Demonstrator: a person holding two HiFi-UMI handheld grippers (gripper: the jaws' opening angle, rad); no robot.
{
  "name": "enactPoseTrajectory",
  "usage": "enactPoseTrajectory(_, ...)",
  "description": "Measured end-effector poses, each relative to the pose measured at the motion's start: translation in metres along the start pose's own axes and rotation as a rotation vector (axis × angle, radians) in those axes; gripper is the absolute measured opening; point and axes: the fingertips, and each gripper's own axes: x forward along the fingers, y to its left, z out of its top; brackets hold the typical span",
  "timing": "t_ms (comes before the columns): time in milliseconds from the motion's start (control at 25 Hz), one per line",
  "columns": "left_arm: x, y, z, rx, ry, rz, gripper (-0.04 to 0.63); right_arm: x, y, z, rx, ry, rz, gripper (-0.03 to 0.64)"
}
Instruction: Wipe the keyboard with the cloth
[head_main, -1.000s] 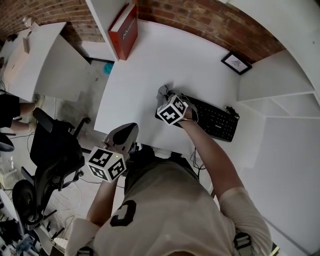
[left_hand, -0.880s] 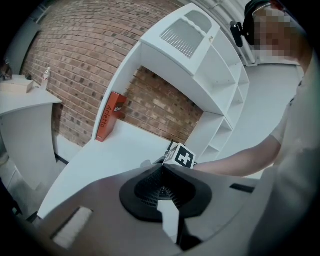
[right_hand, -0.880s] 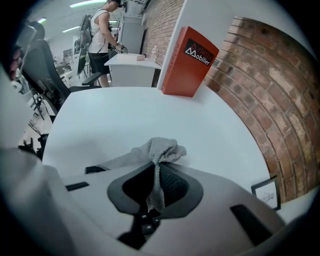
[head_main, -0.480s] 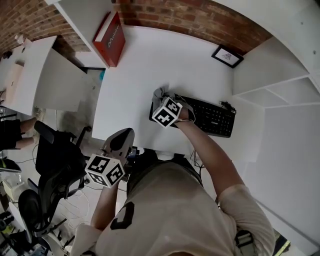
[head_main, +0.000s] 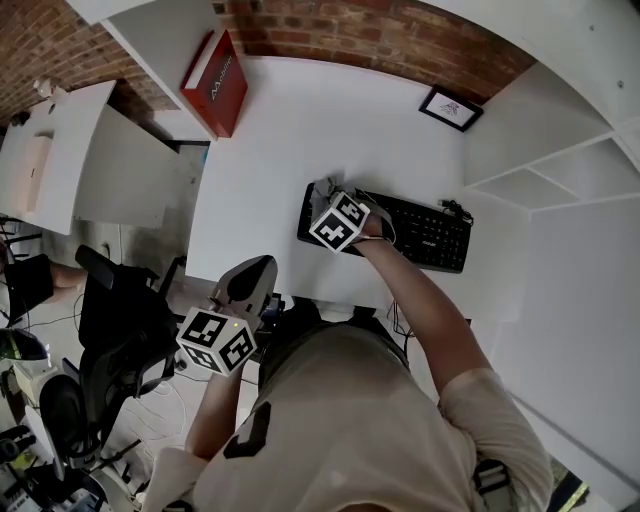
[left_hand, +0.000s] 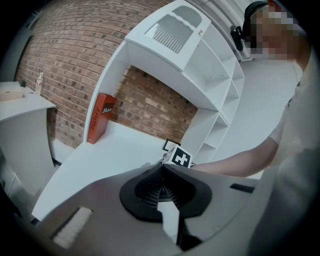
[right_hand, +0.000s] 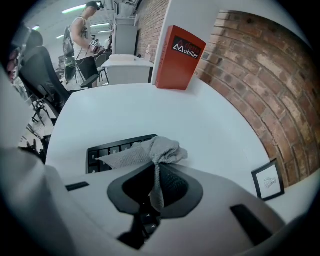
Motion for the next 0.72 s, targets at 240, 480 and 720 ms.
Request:
enactPoseTrajectory(240,-0.003,0.000,0.004,0.006,-0.017,0.029,0.005,-0.002,-0.002,-0.004,-0.009,-0.014,0.010,0.025)
enactPoseTrajectory(480,-0.004,-0.002,0.003,0.016,-0.028,0.043,0.005,-0.003,-0.004,-0.017,-0.077,-0.011,-0.039,0.025)
enactPoseTrajectory(720,0.001,-0.015,-0.002,0.017,-0.022,0.018,0.005,-0.011,-0.009,-0.034,-0.054,0.007,-0.032,0.025)
